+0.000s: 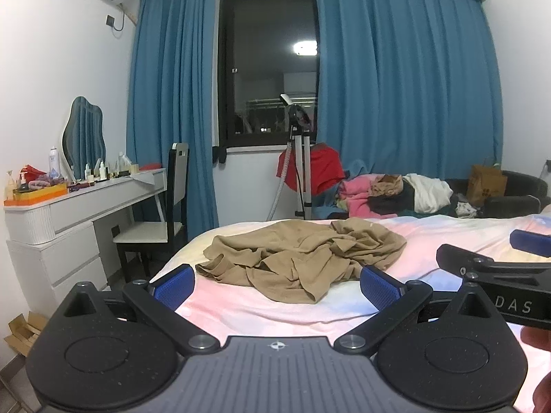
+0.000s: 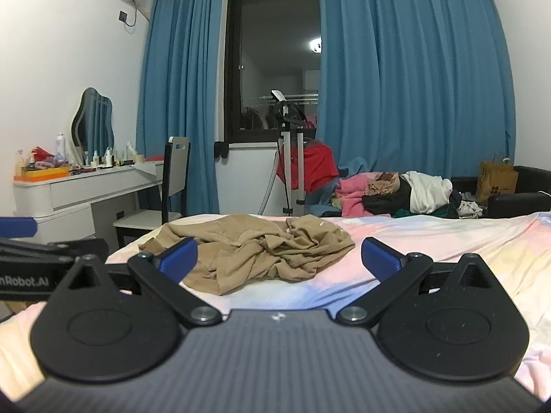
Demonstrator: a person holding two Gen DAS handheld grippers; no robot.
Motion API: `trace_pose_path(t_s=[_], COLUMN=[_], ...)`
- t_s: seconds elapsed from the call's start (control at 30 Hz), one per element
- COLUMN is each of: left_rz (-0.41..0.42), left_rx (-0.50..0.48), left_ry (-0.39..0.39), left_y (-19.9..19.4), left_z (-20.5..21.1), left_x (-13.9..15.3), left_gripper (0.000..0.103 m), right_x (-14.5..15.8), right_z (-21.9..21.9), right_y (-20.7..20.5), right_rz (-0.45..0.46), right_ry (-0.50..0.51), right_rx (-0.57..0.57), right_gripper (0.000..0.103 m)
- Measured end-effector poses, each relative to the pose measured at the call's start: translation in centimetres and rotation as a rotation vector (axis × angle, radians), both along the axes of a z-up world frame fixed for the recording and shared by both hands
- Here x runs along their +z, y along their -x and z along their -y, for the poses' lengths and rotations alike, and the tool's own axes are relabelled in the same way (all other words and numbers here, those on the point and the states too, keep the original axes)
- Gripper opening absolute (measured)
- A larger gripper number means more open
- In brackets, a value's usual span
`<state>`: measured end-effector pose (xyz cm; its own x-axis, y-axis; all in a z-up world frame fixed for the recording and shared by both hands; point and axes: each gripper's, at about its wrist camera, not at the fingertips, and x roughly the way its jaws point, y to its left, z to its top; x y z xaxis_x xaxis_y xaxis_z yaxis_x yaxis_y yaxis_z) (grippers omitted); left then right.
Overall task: Fold clothes
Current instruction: 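Move both grippers toward the crumpled tan T-shirt on the bed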
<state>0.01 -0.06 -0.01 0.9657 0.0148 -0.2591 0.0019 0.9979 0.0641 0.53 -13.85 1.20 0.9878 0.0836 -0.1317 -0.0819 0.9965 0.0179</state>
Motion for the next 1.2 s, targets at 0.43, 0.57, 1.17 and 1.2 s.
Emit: trace_pose_path(t_s=[0.43, 0.57, 1.17, 1.2], left_rz=[0.016, 0.025, 0.038, 0.035], left_rx=[0.002, -0.004, 0.019, 0.020], left_ry=[0.019, 0.060, 0.064, 0.076], left_y=[-0.1, 0.3, 6.8, 7.0], left_z=[-0.5, -1.4, -3.7, -3.6], left_x=[0.4, 1.2, 5.4, 5.6], left_gripper=[0.103, 0.103, 0.103, 0.103], right_x=[-0.5, -0.2, 4.5, 5.0], right_z=[-0.1, -0.1, 0.1, 0.1], right_y=[-1.0, -1.1, 2.4, 2.8], right_rz=[-0.082, -0.098, -0.083, -0.069], right_ry=[-0.006, -0.056, -0.212, -0.218], right_rx=[-0.020, -0.002, -0.045, -0.048], right_gripper=[0.103, 0.103, 0.099, 0.099])
